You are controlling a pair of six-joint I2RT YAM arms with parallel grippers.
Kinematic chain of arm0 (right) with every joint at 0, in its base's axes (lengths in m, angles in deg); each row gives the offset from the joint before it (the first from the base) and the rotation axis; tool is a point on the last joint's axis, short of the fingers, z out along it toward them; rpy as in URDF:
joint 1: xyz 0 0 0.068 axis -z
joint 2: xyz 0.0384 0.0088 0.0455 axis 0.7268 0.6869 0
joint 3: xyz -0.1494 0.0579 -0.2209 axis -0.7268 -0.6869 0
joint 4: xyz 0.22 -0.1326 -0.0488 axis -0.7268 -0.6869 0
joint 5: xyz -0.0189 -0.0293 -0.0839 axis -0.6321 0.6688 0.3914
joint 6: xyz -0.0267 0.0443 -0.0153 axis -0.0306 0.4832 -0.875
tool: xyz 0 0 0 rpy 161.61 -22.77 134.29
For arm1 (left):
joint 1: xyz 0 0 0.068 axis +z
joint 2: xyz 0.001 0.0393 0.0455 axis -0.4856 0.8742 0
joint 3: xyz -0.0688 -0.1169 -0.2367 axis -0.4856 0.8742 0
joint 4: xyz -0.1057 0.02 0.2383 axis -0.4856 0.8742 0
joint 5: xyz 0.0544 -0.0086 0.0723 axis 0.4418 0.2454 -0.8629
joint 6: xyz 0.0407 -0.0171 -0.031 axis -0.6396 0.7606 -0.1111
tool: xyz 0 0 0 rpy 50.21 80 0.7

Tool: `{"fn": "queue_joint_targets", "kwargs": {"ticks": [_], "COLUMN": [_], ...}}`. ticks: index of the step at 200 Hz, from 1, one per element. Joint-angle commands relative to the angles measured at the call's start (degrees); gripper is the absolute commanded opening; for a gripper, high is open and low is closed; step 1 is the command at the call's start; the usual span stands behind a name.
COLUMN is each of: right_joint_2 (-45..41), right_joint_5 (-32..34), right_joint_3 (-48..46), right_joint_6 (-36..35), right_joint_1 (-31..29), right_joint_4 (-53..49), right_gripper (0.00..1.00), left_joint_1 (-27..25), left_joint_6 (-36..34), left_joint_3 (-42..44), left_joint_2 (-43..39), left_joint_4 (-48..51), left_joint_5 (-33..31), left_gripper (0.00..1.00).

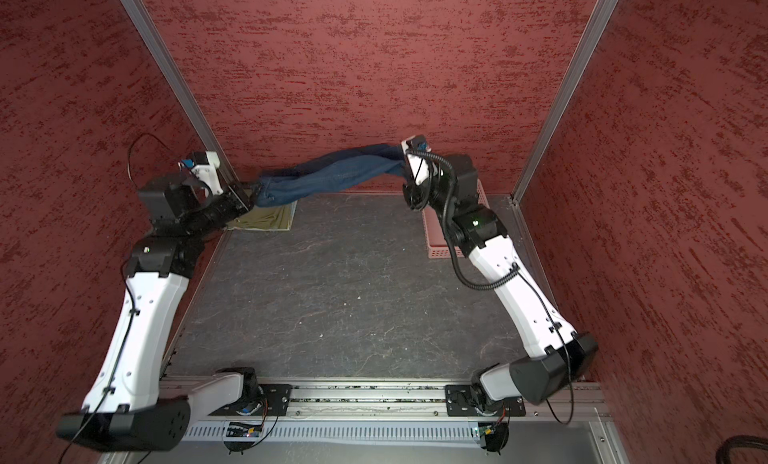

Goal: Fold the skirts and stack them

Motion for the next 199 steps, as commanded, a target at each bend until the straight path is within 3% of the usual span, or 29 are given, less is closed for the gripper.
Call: {"fn": "queue_joint_targets", "kwargs": {"ticks": [1,24,44,95,154,166,181,199], "right_joint_2": [-3.85,-4.83,-4.72,-7.30,-11.20,-10.64,-10.90,-13.35], "right_joint_5": [1.31,4.09,1.97,1.30,3.75,3.96,4.04,4.40], "right_joint_3": [-20.96,-33.96,-40.03,-41.48,-38.57,-38.20,-38.07,-38.28], "right_joint_6": [6.48,14.88,20.33,20.28,19.47,19.38,19.89,20.37], "right_joint_1": [-3.95,-7.63,-8.06,-8.24,-8.48,-8.61,-8.72,-8.65], "right_joint_4": [9.11,9.96,11.88,7.25,0.11,-0.42,-0.46,0.62], "right_gripper": [0.00,0.00,0.00,0.00,0.00,0.18,0.46,0.66], "left_joint_1": [-0.85,-2.23,-3.94,-9.01,-11.50,-11.71,-12.18,-13.36], "left_joint_6": [5.36,9.61,13.48,15.10,17.99,18.74,19.68,21.30], "left_joint_3": [19.38,35.92,42.34,43.22,45.16,45.34,44.82,44.27], "left_joint_2": [-3.86,-10.08,-14.78,-25.20,-35.22,-36.68,-39.03,-42.73], "left_joint_4": [-4.71,-5.93,-5.44,5.71,15.57,17.57,20.08,21.07], "left_joint_5": [-2.06,-6.30,-8.24,-18.45,-22.36,-23.12,-24.56,-27.05], "left_gripper": [0.00,0.00,0.03,0.03,0.03,0.09,0.37,0.58]}}
